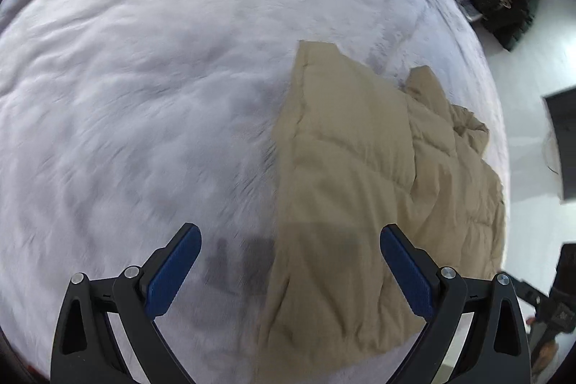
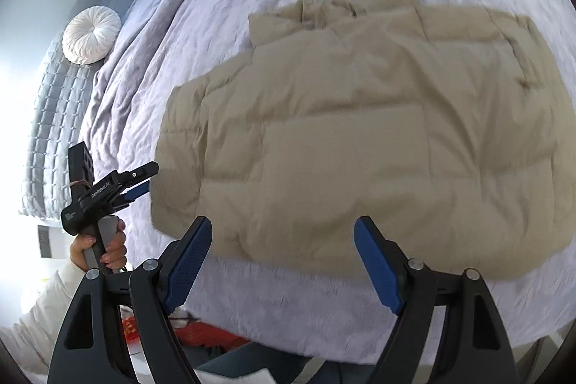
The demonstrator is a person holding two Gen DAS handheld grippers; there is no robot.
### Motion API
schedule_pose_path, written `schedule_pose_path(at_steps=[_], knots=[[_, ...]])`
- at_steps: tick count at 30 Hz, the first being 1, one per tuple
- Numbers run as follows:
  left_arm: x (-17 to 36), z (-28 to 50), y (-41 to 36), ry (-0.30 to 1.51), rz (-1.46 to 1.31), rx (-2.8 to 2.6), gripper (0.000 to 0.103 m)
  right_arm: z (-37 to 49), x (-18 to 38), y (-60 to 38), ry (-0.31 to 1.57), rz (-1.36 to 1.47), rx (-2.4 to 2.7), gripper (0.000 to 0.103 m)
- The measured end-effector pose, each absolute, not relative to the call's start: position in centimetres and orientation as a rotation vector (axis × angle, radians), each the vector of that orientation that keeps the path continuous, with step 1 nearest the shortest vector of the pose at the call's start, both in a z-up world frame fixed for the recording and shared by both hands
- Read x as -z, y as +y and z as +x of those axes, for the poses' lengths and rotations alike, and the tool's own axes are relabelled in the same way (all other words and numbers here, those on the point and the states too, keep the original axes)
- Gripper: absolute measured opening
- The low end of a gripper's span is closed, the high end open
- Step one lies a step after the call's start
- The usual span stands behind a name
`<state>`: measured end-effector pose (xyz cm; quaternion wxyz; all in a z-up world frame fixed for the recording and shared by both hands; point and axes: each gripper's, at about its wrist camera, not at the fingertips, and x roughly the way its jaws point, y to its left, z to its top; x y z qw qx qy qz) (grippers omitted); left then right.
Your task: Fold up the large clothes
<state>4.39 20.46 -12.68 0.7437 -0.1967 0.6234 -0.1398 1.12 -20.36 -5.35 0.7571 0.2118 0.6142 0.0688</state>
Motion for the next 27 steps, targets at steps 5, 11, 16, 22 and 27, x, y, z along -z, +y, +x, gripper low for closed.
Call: schedule_pose_path(at_steps=[5,11,16,22,27], knots=[[15.7,7.0,19.6,1.43,-0.508,0.457,0.1,4.0,5.6,-21.0,1.3,0.426,-0.096,0.084],[18.4,8.6,18.4,1.468,-0.522,0.564,0.1,7.4,7.2,-22.1,1.279,0.359,-0.016,0.019],[19.2,9.2,16.3,1.472,-0.495,0.691,0.1,9.5,9.4,-22.4,1.253,0.312,0.001,0.01],[18.9,9.6,12.9,1.46,-0.537,0.904,0.036,11.0,12.8,-22.8,1.253,0.324,0.02,0.01],[14.1,8.9,10.9,1.41,-0.552,1.012,0.027,11.2,14.3,-23.9,1.254,0.413,0.027,0.006]])
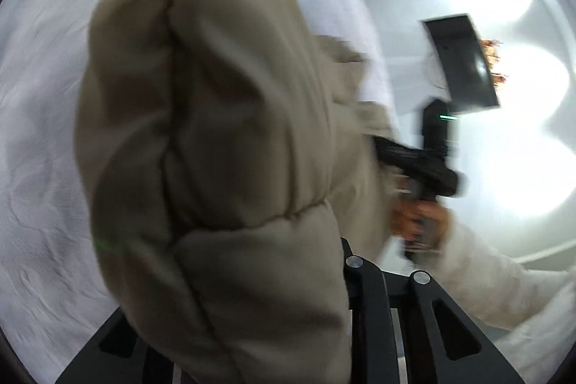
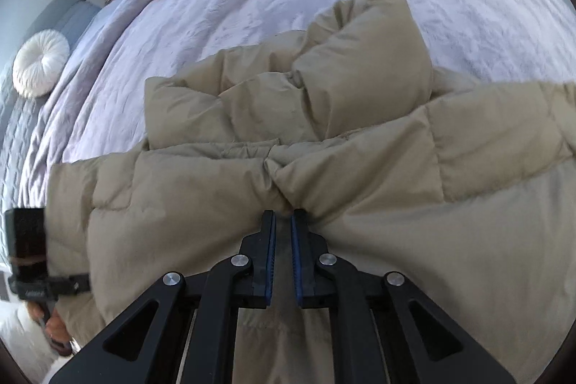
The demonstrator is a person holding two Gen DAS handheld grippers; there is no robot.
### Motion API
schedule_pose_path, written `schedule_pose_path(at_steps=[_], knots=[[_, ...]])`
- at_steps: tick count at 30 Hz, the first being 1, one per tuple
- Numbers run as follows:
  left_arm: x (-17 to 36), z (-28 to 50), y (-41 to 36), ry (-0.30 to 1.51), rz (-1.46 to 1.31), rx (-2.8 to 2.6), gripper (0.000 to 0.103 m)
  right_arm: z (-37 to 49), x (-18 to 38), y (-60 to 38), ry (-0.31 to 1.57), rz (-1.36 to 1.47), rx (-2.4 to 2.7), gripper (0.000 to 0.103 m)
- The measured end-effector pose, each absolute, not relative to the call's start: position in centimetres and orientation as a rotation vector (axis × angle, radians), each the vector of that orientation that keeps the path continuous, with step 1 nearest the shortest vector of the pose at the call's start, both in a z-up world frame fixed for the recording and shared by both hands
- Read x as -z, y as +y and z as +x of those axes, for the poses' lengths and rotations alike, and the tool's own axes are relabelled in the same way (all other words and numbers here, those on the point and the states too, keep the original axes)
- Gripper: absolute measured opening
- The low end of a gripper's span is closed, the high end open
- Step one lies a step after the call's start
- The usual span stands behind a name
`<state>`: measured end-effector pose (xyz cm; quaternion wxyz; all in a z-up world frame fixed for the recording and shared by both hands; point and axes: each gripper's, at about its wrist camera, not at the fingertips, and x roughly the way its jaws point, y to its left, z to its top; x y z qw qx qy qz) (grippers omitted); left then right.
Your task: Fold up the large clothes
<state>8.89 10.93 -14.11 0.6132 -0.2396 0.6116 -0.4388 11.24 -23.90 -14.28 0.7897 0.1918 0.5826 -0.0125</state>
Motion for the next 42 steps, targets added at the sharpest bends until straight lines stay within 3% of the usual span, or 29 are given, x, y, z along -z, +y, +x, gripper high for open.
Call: schedule_pose_path(at_steps=[7,14,19,26,32,37,39,41,42], knots=[[6.6,7.5,3.3,1.359,-0.489,1.117,0.027,12.2,17.3,-25.5,1.295,0.529,-0.007,0.004],[5.7,7.4,-2.8,1.384,-0.516,1.074,0.027,12.3,19.1,-27.9,1.322,0.741,-0.054,0.001],[5.0,6.8,-3.0,1.389,-0.494,1.054,0.027,9.0,15.4,-29.1,1.251,0.781,-0.091,0.002],[4.8,6.0,-0.3,1.395,-0.528,1.009,0.027,-2.3,11.2,-28.1,1.212,0.774,-0.101,0.003],[2.9,5.3,-3.3,1.43,-0.436,0.941,0.027,-6.9,15.5,-26.1,1.233,0.865,-0.07,0.002],[0.9,4.7,-10.5,1.466,-0.262,0.977,0.028,-7.6,17.9,-27.6,1.196,1.012,-0.097,0.002],[0.7,4.5,-13.7,1.478,-0.221,1.026,0.038,-8.1,18.5,-28.3,1.177,1.081,-0.119,0.002],[0.9,4.5,-16.1,1.495,-0.22,1.062,0.061,-8.5,19.0,-28.9,1.161,1.126,-0.136,0.002],[1.0,4.5,-17.7,1.494,-0.224,1.084,0.064,-8.7,19.2,-29.1,1.154,1.144,-0.146,0.002]])
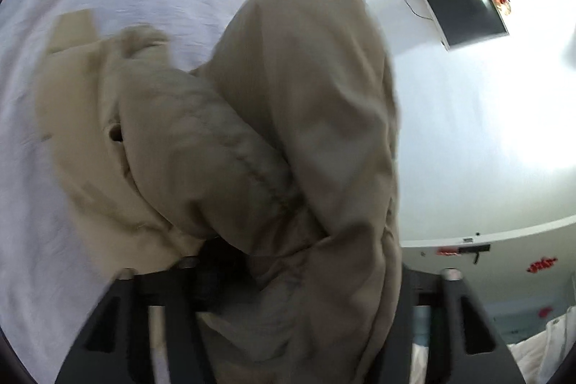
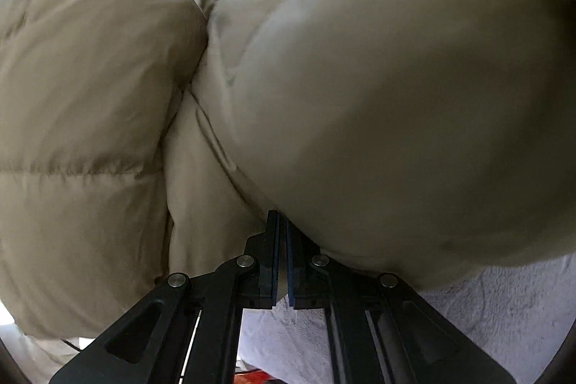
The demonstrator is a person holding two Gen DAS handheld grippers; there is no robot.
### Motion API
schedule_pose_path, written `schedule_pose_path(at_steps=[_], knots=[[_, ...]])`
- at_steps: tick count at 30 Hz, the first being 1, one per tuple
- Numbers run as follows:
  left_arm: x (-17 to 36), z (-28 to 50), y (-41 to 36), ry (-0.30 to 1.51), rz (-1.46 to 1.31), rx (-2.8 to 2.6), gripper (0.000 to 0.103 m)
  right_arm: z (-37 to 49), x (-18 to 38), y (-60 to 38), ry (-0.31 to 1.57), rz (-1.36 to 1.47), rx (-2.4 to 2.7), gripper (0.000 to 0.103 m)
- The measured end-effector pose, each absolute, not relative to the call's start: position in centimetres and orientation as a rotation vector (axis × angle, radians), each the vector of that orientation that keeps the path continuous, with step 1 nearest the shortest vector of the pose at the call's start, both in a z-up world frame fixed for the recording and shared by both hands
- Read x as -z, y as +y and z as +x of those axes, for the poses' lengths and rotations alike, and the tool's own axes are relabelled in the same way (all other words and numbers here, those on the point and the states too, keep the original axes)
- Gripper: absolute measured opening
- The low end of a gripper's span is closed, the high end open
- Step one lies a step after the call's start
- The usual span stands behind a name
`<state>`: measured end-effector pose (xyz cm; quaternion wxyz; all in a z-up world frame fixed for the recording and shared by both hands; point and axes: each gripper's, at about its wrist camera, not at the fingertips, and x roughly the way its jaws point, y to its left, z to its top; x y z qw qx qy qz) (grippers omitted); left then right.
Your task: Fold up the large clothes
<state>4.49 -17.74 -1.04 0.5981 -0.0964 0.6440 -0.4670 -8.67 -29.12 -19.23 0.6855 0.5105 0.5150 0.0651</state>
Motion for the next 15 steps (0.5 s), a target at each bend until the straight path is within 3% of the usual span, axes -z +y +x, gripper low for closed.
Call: schedule_pose_path(at_steps=[4,15], knots=[[2.2,4.4,-22.1,1.488,-0.201,1.164,0.077,-9.2,19.6,-29.7,1.122,1.195,-0.182,0.002],[7.3,4.8,-31.5,1.503,-0.233,1.243,0.077,-16.6,15.6,-35.8,1.072,1.243,-0.078,0.006]])
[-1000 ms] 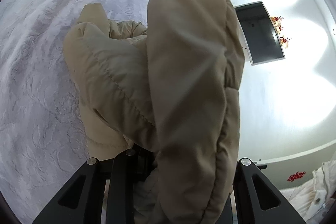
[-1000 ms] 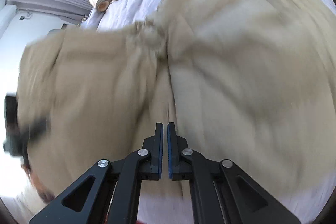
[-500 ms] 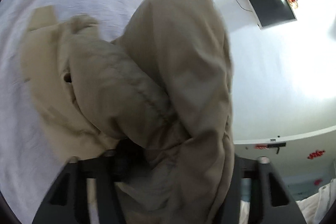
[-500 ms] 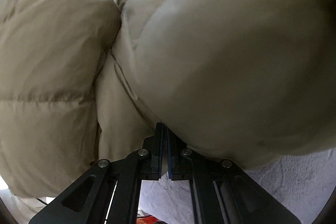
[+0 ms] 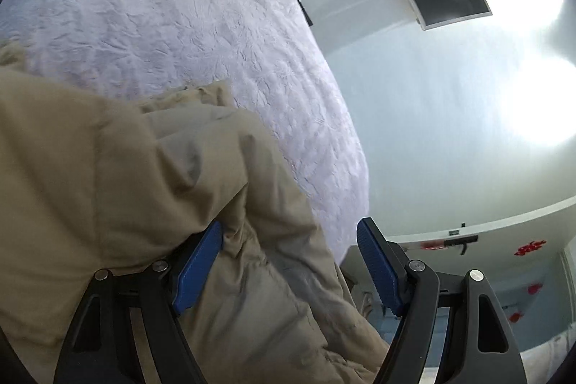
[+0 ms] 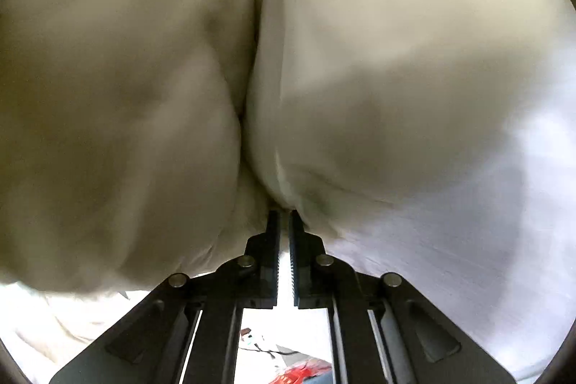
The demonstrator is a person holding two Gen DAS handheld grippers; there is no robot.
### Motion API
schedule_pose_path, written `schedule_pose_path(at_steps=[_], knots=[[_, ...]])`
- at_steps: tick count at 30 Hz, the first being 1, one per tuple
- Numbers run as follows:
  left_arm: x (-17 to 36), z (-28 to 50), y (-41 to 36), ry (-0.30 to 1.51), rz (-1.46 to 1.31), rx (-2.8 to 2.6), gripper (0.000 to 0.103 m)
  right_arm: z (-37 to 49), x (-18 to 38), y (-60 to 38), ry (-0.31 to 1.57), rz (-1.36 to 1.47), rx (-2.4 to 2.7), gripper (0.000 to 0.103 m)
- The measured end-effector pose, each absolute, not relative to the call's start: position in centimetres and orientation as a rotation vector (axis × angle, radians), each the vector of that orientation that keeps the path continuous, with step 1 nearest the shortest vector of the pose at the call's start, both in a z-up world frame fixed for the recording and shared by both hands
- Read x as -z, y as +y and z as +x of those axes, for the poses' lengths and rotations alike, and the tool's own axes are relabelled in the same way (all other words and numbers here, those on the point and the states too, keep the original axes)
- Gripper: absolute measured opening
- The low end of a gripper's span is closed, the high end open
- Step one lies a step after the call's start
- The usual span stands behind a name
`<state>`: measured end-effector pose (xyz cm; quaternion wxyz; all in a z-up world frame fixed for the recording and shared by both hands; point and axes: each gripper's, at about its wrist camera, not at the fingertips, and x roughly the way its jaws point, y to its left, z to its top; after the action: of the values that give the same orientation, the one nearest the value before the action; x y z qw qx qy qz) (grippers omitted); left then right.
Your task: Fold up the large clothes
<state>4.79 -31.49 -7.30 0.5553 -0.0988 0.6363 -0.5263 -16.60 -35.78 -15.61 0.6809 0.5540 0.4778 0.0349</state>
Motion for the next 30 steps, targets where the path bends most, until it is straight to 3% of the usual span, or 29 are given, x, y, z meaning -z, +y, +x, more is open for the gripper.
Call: schedule_pose_path(at_steps=[5,7,9,11,15,19,23,26,30], knots=[[8.9,5.1,-33.6,1.536,-0.209,1.189,0.077,-22.4,9.8,-42.6,0.989,1.125,0.228,0.007],[9.4,5.5,-34.1,1.55,-0.205,1.175,0.077,-23.9,6.4,-44.4,0.93,1.062,0.29,0.014],[9.5,5.6,-33.9,1.56,-0.196,1.169,0.077,-23.8,2.6,-45.3,0.86,0.985,0.288,0.041],[9.4,5.6,-34.0,1.568,-0.186,1.167,0.077,-22.0,-1.1,-46.0,0.807,0.9,0.197,0.056],[9.8,6.1,-34.2,1.578,-0.175,1.167,0.077,-15.4,-3.8,-41.7,0.828,0.825,-0.014,0.056],[8.5,6.6,-33.9,1.564,-0.21,1.166,0.077,-10.3,-0.1,-38.4,0.998,0.751,-0.016,0.055],[4.4,6.9,-32.1,1.439,-0.187,1.183,0.077,-8.2,2.7,-38.3,1.099,0.659,0.077,0.052],[1.5,7.0,-28.9,1.314,-0.133,1.116,0.077,-7.0,4.6,-37.3,1.151,0.634,0.085,0.027],[0.4,7.1,-23.1,1.215,-0.071,0.946,0.077,-7.9,5.9,-36.0,1.19,0.498,0.131,0.021]])
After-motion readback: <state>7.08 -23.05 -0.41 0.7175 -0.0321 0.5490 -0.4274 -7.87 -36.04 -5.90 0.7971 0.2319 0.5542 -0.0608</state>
